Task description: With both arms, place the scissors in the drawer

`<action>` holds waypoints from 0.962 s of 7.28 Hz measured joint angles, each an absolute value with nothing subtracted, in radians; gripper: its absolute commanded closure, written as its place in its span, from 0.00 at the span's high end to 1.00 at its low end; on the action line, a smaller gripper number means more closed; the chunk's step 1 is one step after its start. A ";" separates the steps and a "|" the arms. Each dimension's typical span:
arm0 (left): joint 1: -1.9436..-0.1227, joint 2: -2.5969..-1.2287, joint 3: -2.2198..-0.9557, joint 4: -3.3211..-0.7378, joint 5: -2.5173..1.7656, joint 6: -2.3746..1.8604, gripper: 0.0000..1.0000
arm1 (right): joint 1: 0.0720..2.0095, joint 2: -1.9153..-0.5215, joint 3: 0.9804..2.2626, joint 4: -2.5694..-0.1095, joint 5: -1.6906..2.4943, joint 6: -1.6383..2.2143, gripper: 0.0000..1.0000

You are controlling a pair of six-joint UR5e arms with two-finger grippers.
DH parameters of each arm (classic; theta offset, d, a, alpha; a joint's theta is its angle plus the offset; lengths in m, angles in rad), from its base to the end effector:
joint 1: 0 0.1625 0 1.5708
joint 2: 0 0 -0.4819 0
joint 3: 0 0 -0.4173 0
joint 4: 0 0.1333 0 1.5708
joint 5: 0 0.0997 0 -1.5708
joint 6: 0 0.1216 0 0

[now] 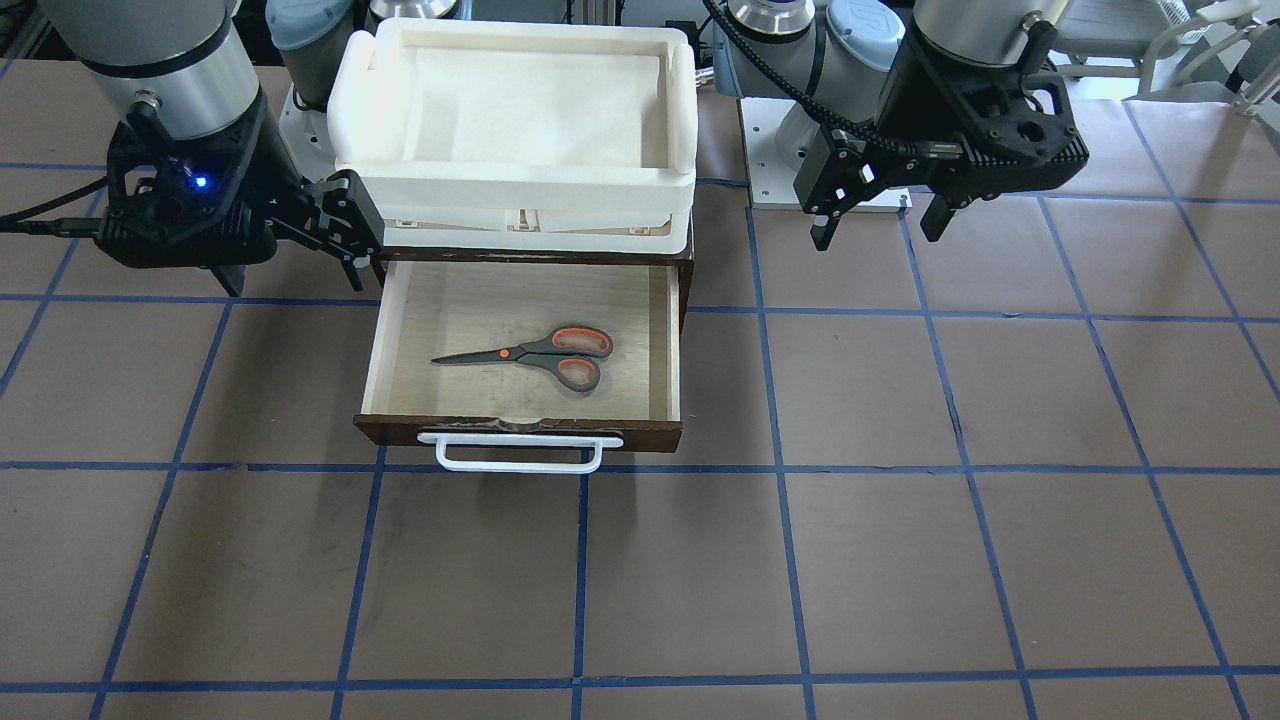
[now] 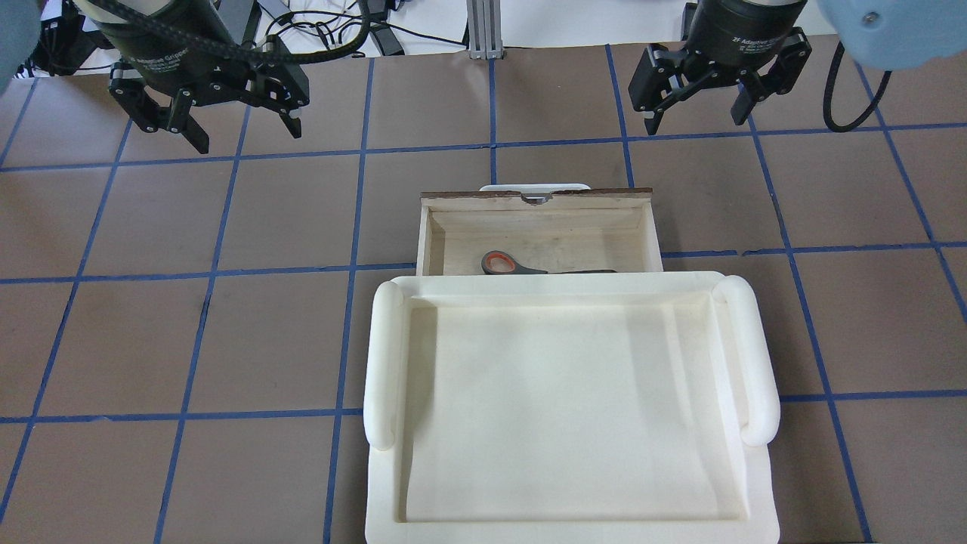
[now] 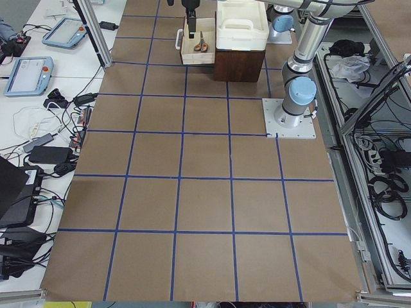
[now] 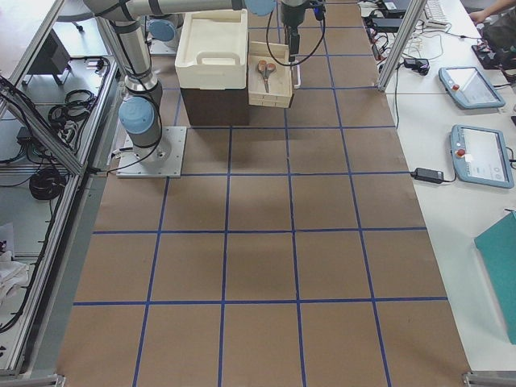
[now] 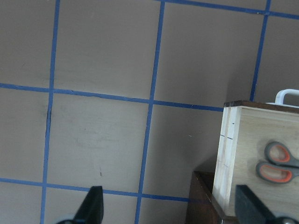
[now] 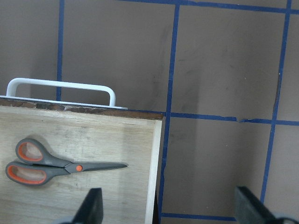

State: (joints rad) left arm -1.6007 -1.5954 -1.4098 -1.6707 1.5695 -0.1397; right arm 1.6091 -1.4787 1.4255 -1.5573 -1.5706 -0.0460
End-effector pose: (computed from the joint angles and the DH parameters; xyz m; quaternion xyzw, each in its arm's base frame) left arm -0.1492 -0.5251 0.5831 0.0549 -0.9983 0.0181 0.0022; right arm 0.1549 -0.5600 0.5470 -0.0421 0.9989 -0.0198 0.0000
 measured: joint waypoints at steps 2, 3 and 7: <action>-1.600 -1.594 -1.411 -1.684 1.567 -0.097 1.00 | 1.609 -1.479 1.426 -1.559 -1.571 -0.046 1.00; -1.601 -1.595 -1.412 -1.684 1.567 -0.090 1.00 | 1.609 -1.479 1.427 -1.559 -1.570 -0.046 1.00; -1.604 -1.594 -1.414 -1.684 1.567 -0.083 1.00 | 1.609 -1.479 1.427 -1.562 -1.570 -0.052 1.00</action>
